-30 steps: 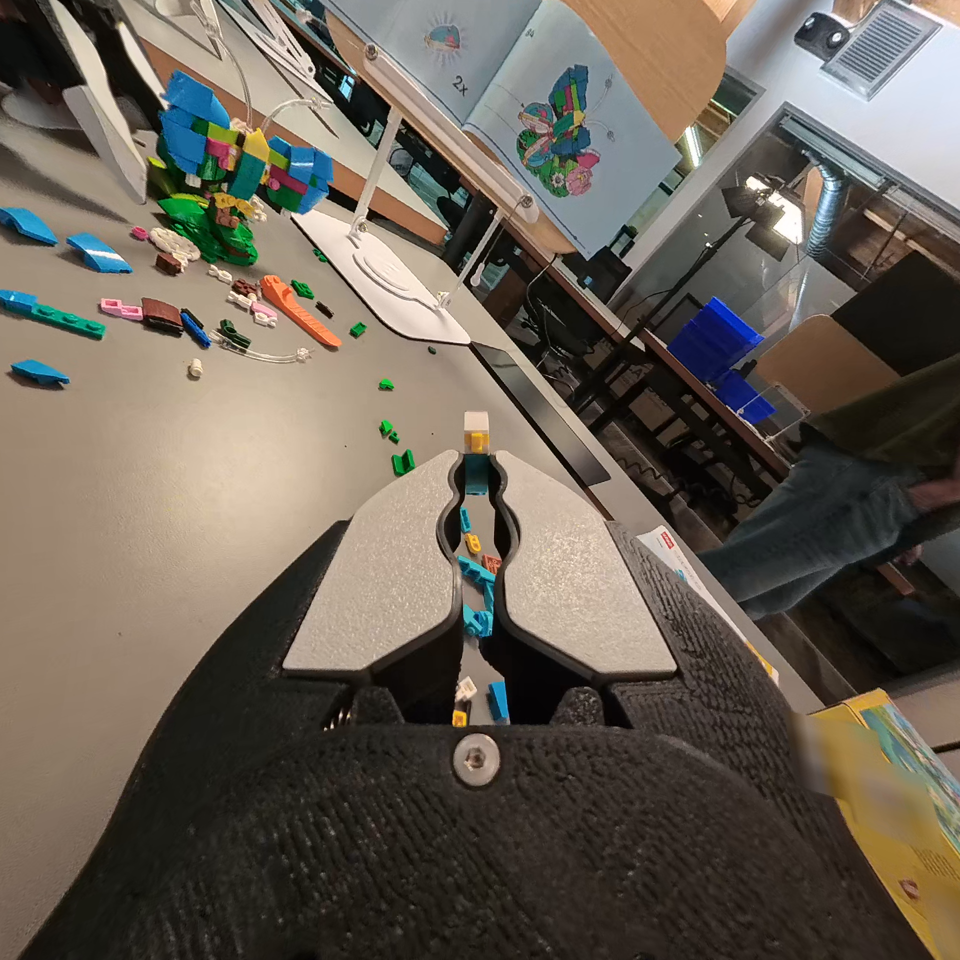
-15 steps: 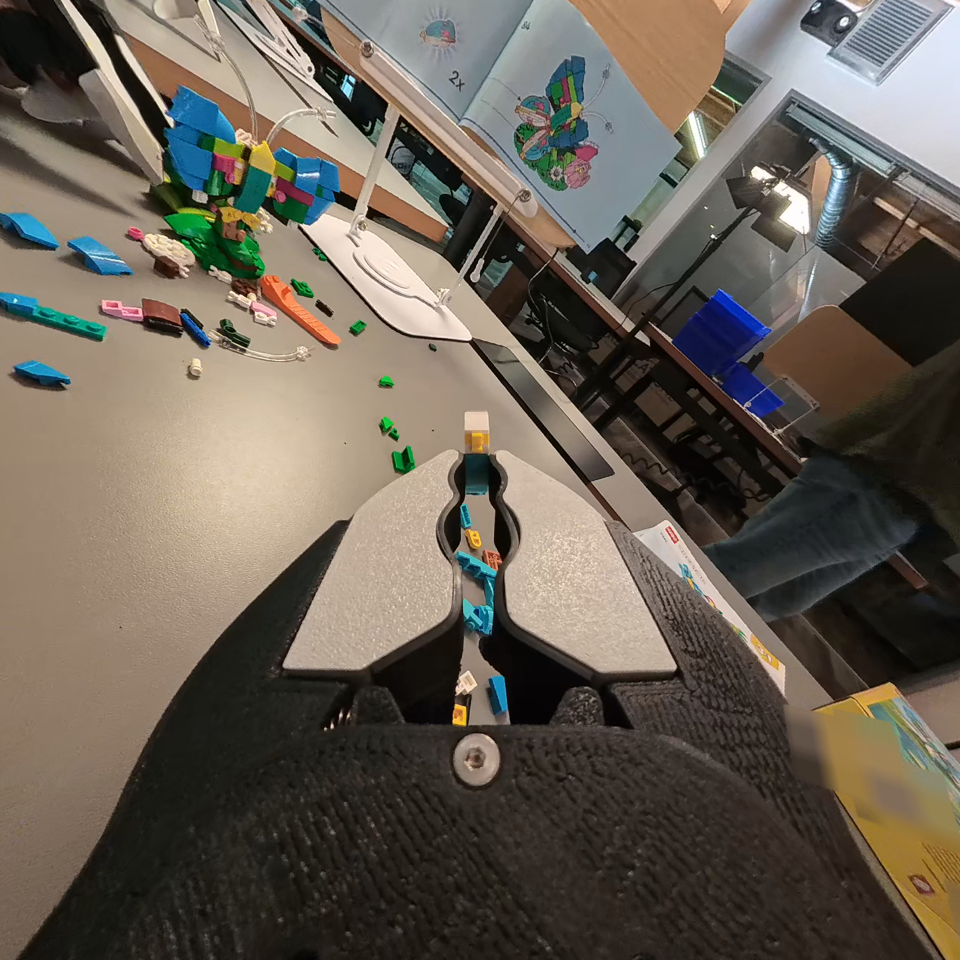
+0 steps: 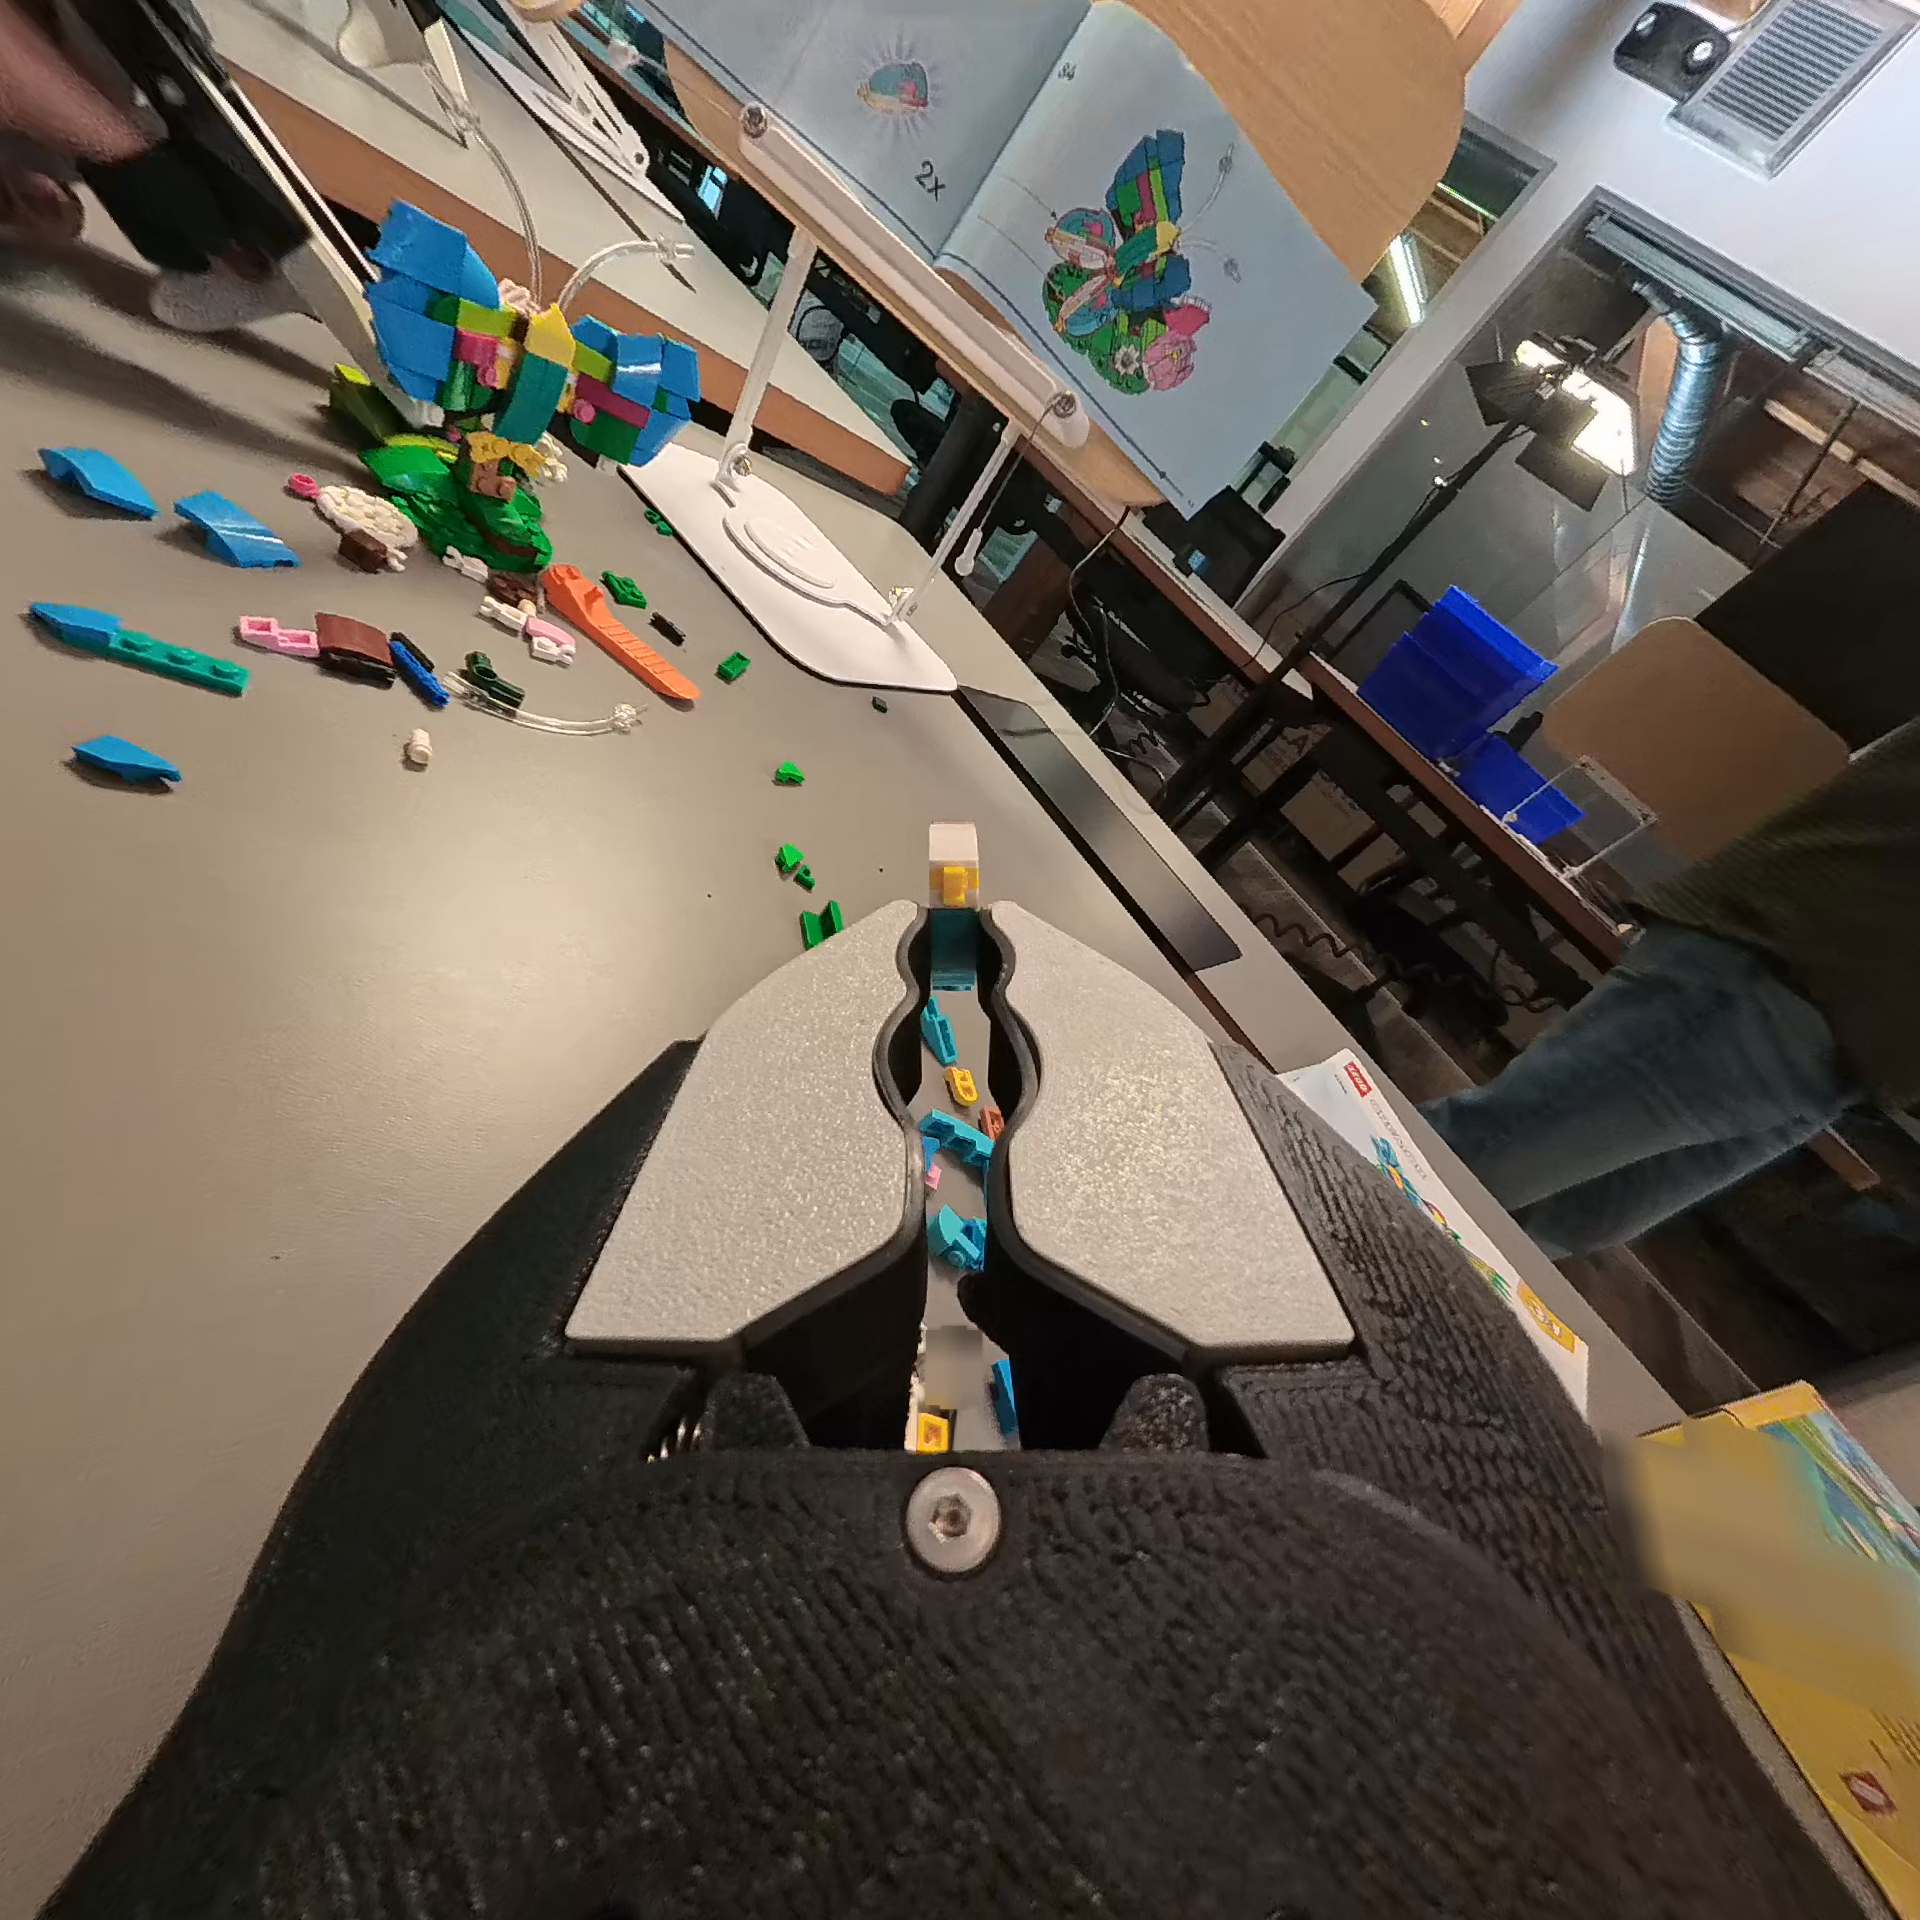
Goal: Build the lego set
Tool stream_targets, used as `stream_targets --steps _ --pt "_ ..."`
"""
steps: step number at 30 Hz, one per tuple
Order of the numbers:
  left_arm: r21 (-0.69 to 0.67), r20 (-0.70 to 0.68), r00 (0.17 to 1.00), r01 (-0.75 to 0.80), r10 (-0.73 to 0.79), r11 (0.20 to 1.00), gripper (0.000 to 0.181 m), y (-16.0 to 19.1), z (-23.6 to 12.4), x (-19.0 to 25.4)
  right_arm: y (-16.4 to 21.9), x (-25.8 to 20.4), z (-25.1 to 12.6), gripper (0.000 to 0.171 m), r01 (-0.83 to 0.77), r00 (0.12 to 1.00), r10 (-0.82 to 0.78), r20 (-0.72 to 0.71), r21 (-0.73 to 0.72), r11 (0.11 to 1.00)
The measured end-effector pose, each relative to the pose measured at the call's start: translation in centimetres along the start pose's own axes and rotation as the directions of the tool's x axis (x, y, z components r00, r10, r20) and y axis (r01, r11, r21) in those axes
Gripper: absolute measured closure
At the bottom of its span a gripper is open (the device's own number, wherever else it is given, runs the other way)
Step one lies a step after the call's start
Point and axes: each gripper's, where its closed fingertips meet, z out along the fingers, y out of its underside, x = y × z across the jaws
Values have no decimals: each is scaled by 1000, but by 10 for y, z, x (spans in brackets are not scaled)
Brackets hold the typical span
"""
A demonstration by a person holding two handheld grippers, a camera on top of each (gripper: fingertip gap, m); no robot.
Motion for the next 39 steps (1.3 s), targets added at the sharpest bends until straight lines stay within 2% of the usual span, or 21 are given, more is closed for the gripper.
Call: stream_targets --steps 3,6,12,17,30,39 --pt "18 88 996 -9 7 1000 135 -2 -1 -3 -2 0 -1 165 -10 1000 10 3 9 1000" --pt "15 107 994 -8 6 1000 152 -1 0 -1 -5 -2 -3 165 -17 1000 16 9 19 1000" --pt "22 149 989 -16 13 1000 154 -3 -1 -4 -12 -6 -7 165 -23 1000 22 21 46 999" --pt "84 138 989 50 -62 995 155 -9 -8 -4 -16 -12 -8 165 -28 999 25 38 69 997" --pt "239 147 983 69 -106 969 155 -16 -27 6 -30 -34 -11 165 10 996 -19 84 107 994" --pt "194 157 983 66 -98 979 155 -7 -30 5 -25 -39 -7 165 11 995 -20 99 88 996"
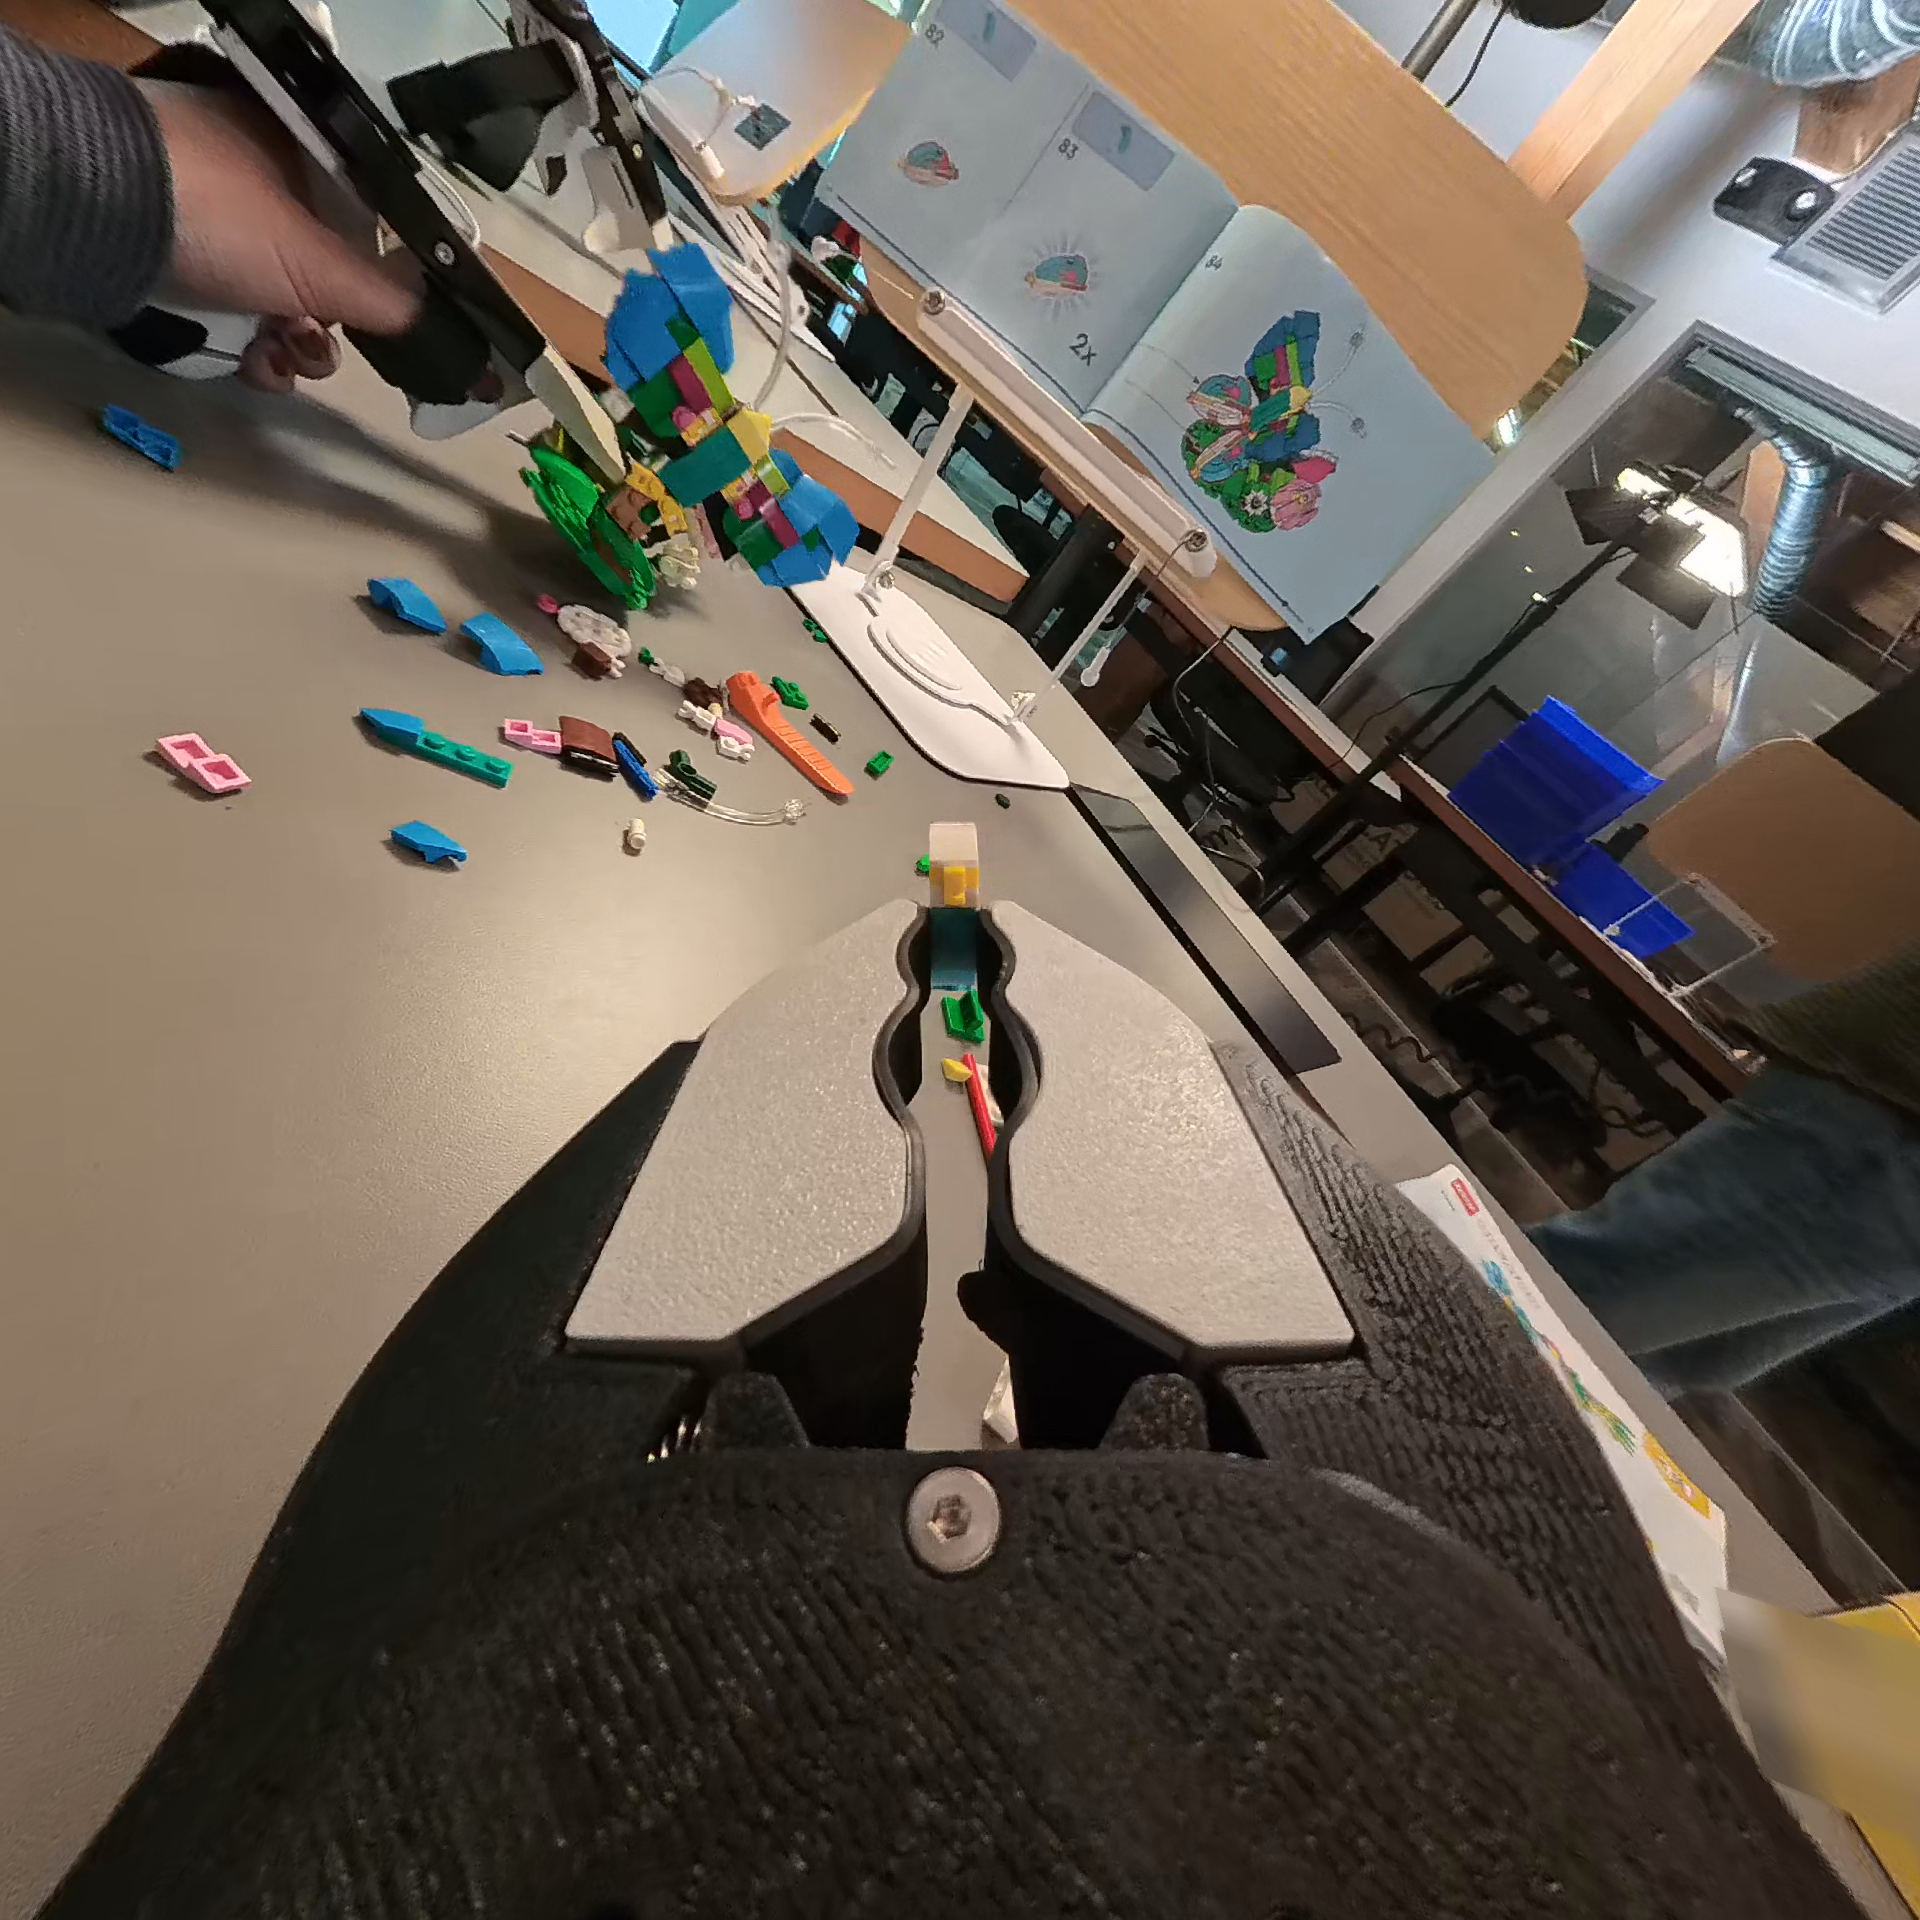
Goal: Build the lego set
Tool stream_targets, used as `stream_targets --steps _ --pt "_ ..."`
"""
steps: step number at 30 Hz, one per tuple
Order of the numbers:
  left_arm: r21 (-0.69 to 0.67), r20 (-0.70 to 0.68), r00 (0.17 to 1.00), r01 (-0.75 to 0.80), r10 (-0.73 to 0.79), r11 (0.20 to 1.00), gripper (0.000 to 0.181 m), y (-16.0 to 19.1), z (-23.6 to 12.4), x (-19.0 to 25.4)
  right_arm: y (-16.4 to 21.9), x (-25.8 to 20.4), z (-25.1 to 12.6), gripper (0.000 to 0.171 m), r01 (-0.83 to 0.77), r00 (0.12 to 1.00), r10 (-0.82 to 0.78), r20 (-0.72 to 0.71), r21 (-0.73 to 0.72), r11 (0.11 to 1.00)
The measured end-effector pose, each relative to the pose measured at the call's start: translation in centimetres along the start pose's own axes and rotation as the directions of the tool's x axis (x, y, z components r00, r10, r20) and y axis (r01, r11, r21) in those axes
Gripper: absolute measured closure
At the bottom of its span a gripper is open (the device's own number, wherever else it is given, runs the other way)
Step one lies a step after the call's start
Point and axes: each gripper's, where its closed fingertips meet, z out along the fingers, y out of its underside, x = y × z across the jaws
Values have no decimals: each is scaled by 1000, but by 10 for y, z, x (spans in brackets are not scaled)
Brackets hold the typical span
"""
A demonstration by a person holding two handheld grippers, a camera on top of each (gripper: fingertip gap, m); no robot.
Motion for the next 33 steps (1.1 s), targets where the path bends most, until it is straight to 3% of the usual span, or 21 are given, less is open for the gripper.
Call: stream_targets --steps 6,12,17,20,26,33 --pt "-84 73 991 -106 112 991 156 18 -12 -6 4 -3 3 165 1 1000 -1 12 -10 1000" --pt "-124 75 991 -98 108 987 155 25 -14 -9 8 -4 5 165 -3 1000 3 23 -18 1000" --pt "-186 66 995 -62 76 981 132 32 -8 -12 8 -4 4 165 -2 1000 2 24 -17 1000" --pt "-188 28 998 -48 54 981 148 32 -6 -9 7 -4 4 165 1 1000 -1 21 -16 1000" --pt "-149 42 997 -60 67 987 150 32 -23 -8 3 -1 0 165 14 1000 -14 8 -5 1000" --pt "-118 -14 996 -93 92 989 154 47 -61 22 -2 0 -2 165 17 1000 -17 5 5 1000"
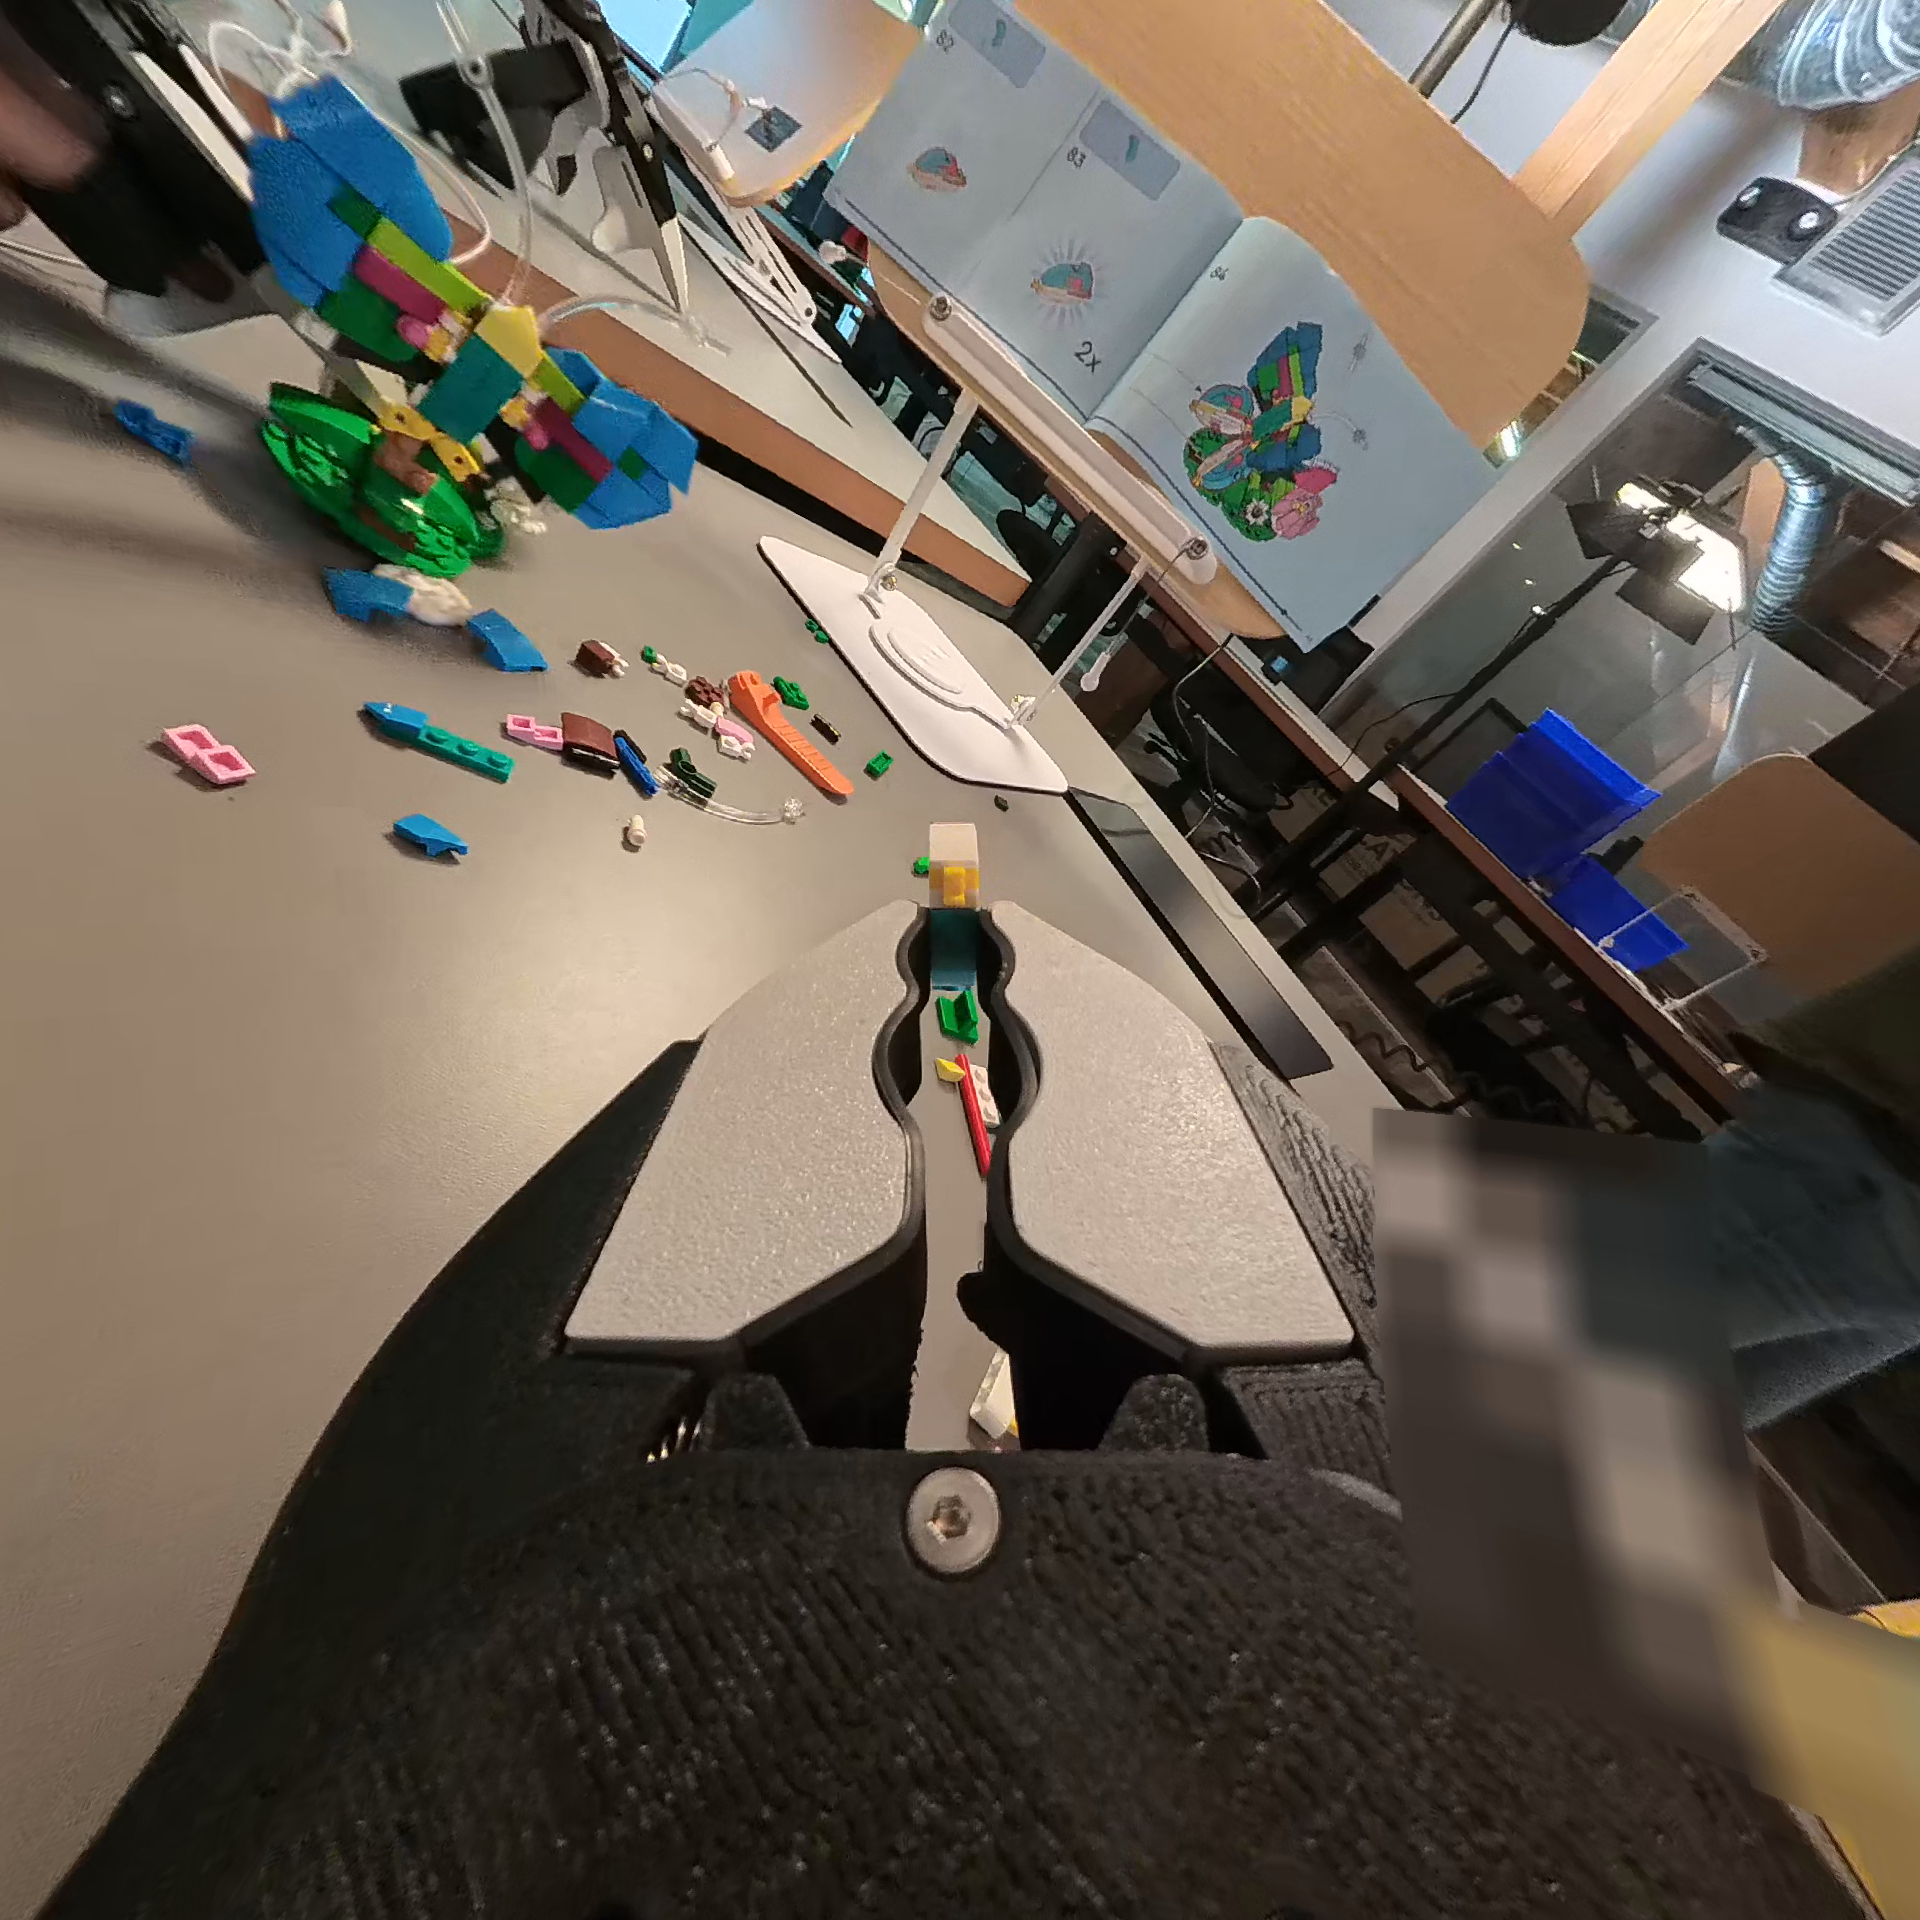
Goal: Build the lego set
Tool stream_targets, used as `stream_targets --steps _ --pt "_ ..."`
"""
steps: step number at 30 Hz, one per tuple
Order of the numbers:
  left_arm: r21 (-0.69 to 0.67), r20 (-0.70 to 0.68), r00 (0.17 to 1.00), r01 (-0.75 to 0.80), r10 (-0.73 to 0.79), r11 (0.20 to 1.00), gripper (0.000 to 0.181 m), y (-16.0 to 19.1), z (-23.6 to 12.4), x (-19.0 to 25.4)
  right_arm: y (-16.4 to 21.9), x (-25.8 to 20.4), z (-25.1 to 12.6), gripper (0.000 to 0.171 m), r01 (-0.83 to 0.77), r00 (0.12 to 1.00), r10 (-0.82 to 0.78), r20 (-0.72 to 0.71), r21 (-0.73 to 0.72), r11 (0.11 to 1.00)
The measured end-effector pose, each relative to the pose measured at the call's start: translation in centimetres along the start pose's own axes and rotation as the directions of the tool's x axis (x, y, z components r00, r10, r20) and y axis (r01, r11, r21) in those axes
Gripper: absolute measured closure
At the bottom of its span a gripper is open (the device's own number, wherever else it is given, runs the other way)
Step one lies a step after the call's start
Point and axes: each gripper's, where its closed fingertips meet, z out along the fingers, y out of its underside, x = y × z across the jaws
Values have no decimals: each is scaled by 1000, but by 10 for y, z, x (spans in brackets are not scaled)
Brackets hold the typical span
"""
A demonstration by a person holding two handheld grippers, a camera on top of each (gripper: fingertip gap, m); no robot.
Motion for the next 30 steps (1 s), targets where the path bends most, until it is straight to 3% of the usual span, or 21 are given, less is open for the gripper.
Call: stream_targets --steps 7,11,17,30 --pt "-5 -50 999 1 -2 1000 154 16 -21 34 -8 -3 -5 165 13 1000 -13 0 10 1000" --pt "11 -70 997 -27 28 1000 154 16 -18 59 -23 -35 -6 165 -7 990 4 142 18 1000" --pt "20 -132 990 -41 43 999 154 12 -4 101 -34 -67 -16 165 49 974 -47 222 -5 999" --pt "-121 -376 921 -154 99 981 153 8 39 227 26 -62 -97 165 -28 980 86 182 -297 955"
